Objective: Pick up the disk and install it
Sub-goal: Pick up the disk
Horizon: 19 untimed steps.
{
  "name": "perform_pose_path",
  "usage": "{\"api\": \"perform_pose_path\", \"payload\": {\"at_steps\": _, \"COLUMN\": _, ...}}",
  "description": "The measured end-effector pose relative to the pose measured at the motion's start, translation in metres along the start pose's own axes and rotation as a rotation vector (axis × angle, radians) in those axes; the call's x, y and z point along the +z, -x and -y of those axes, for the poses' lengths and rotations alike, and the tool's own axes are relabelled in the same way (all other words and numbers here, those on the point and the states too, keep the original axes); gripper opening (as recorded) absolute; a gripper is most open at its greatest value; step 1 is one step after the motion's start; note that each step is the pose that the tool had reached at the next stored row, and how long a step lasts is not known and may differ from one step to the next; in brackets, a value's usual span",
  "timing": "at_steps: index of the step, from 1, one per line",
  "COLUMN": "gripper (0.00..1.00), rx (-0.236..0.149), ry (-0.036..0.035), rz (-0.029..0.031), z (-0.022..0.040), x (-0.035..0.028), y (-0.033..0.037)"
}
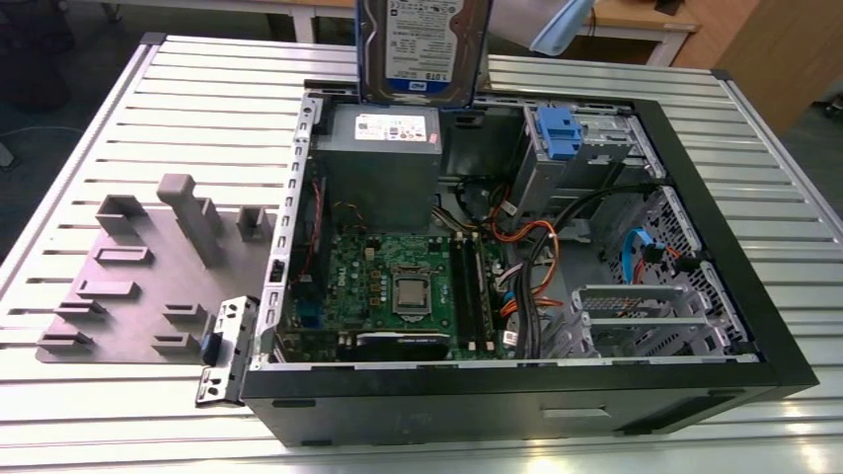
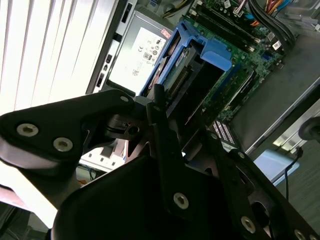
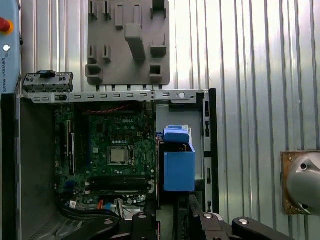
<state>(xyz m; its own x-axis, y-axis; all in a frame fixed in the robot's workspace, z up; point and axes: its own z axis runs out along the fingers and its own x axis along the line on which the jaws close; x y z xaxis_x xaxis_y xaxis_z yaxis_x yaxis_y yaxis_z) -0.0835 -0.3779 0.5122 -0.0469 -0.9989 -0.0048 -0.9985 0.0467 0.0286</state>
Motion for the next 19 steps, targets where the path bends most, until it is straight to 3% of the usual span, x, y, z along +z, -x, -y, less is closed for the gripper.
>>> {"api": "perform_pose_path", "payload": {"at_steps": 19, "gripper": 0.35, "rx": 0.000, "ry": 0.0000, "rz": 0.0001, "z": 0.0070, "x": -0.0001, "y": 0.0004}}
